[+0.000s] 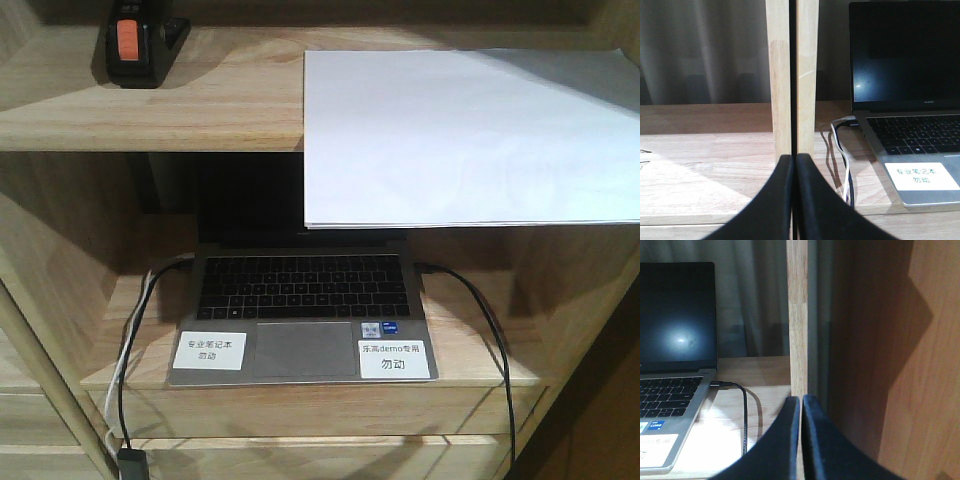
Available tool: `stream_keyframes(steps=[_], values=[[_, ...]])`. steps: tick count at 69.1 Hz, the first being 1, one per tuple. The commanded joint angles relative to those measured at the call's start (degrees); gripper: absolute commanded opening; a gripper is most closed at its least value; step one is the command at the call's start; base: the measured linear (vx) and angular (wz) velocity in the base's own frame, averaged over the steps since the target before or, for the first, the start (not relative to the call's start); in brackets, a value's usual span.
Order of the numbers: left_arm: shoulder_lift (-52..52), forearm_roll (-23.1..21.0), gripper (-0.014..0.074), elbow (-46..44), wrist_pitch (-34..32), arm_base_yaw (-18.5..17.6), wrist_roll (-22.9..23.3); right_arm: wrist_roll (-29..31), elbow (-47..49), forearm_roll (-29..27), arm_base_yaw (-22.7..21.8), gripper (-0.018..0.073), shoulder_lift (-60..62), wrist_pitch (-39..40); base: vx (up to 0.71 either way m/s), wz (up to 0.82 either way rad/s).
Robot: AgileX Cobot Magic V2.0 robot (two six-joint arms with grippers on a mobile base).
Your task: Grab stapler and paper to desk for stapling
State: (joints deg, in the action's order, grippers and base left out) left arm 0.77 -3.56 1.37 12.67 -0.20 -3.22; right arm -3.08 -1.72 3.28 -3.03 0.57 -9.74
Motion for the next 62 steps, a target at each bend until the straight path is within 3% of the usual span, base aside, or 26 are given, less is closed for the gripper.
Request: stream_keyframes(steps=[1,62], values=[[0.83,-0.52,-0.0006,0.66,-4.01,-0.16,0.28,0.39,-0.09,0.43,-0.35,-0.0006,0.48,4.55,0.00,0.00],[0.83,-0.52,-0.0006,0.66,-4.01,-0.16,0.28,0.39,-0.09,0.43,-0.35,-0.0006,0.48,4.55,0.00,0.00]])
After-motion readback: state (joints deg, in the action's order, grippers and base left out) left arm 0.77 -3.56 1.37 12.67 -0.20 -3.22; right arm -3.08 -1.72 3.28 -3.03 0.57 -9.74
